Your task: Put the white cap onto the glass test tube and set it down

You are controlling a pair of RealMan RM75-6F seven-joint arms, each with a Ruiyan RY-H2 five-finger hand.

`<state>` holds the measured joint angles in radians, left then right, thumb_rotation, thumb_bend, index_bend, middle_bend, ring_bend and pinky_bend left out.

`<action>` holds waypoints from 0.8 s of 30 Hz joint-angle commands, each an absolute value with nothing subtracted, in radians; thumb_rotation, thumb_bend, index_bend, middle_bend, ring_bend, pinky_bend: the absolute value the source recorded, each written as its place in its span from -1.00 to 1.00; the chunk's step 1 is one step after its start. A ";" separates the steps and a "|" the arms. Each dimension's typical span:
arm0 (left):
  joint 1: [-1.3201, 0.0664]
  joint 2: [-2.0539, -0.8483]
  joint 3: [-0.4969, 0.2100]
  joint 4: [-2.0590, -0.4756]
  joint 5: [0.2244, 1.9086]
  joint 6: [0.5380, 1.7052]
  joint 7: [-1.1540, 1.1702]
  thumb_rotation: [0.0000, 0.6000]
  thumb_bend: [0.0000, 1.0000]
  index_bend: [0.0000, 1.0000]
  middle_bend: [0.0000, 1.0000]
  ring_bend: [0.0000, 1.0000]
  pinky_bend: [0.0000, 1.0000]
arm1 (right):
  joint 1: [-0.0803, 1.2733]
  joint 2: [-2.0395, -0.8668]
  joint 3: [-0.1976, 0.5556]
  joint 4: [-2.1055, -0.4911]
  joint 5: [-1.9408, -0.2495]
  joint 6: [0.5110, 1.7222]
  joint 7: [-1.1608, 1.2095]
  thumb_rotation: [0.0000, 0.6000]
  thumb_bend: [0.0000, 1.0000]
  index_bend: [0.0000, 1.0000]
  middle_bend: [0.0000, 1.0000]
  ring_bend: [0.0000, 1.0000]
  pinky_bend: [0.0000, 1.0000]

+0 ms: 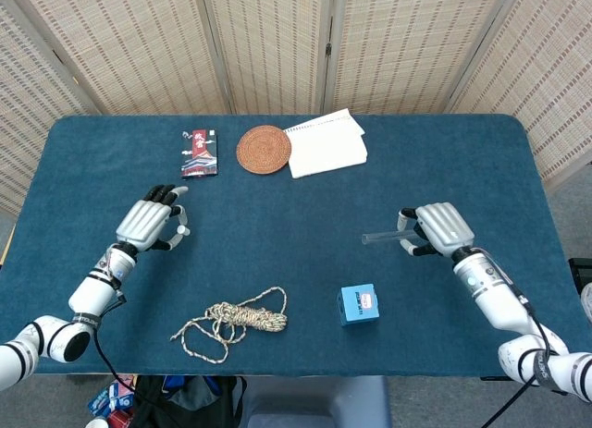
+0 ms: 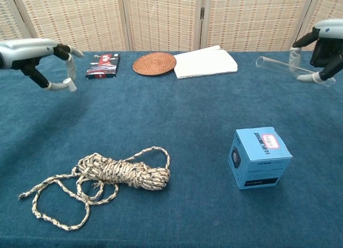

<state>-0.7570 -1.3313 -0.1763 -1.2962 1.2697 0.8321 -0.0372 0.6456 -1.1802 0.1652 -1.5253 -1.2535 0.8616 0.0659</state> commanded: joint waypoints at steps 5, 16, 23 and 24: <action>-0.736 -1.187 -0.266 -1.514 1.216 0.892 -0.111 1.00 -0.13 0.19 -0.80 -1.00 -1.00 | 0.704 -1.296 0.204 -1.469 -1.298 0.849 0.162 1.00 0.15 0.69 1.00 1.00 1.00; -0.738 -1.109 -0.333 -1.727 1.182 0.966 -0.084 1.00 -0.10 0.22 -0.79 -1.00 -1.00 | 0.777 -1.496 0.243 -1.327 -1.353 0.880 0.302 1.00 0.16 0.69 1.00 1.00 1.00; -0.755 -1.121 -0.350 -1.806 1.173 1.015 -0.013 1.00 -0.10 0.23 -0.79 -1.00 -1.00 | 0.805 -1.589 0.266 -1.264 -1.372 0.922 0.383 1.00 0.16 0.70 1.00 1.00 1.00; -0.759 -1.126 -0.350 -1.814 1.173 1.023 0.003 1.00 -0.10 0.23 -0.79 -1.00 -1.00 | 0.808 -1.600 0.269 -1.258 -1.372 0.925 0.391 1.00 0.17 0.70 1.00 1.00 1.00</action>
